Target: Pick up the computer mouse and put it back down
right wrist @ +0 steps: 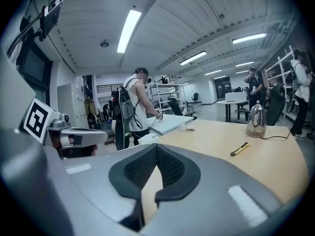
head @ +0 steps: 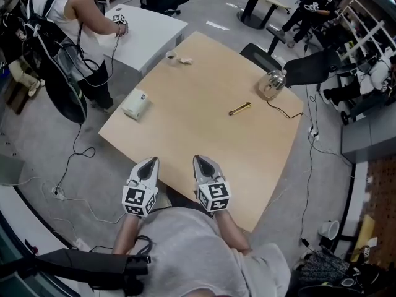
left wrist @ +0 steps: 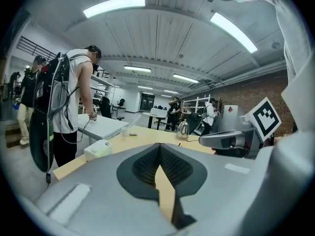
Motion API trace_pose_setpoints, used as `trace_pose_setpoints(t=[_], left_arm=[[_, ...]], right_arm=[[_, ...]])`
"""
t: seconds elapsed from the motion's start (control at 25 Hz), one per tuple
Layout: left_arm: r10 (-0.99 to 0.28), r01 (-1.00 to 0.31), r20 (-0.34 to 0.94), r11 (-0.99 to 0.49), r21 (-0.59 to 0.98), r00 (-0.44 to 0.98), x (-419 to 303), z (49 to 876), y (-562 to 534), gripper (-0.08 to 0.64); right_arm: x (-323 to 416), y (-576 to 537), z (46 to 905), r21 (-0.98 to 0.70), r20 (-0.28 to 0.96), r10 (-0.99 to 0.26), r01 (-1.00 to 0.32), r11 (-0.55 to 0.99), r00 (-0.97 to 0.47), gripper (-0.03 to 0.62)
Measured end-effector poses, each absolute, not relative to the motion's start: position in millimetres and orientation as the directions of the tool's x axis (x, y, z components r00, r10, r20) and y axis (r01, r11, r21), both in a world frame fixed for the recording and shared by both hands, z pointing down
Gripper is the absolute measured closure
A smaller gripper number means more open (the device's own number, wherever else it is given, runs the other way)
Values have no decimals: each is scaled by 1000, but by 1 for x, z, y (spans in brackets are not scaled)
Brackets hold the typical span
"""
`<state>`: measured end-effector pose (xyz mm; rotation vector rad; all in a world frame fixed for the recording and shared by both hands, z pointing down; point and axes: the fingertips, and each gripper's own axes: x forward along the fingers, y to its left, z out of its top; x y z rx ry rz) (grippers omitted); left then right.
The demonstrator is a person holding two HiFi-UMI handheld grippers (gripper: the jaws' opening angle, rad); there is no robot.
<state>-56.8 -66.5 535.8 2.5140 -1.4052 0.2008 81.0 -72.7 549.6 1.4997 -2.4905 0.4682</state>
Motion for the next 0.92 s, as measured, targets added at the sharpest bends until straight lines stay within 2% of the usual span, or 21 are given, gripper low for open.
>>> trace_pose_setpoints(t=[0.92], left_arm=[[-821, -859, 253, -487, 159, 513, -62, 542, -67, 541]], right_arm=[[79, -75, 559, -195, 348, -808, -880, 434, -476, 586]])
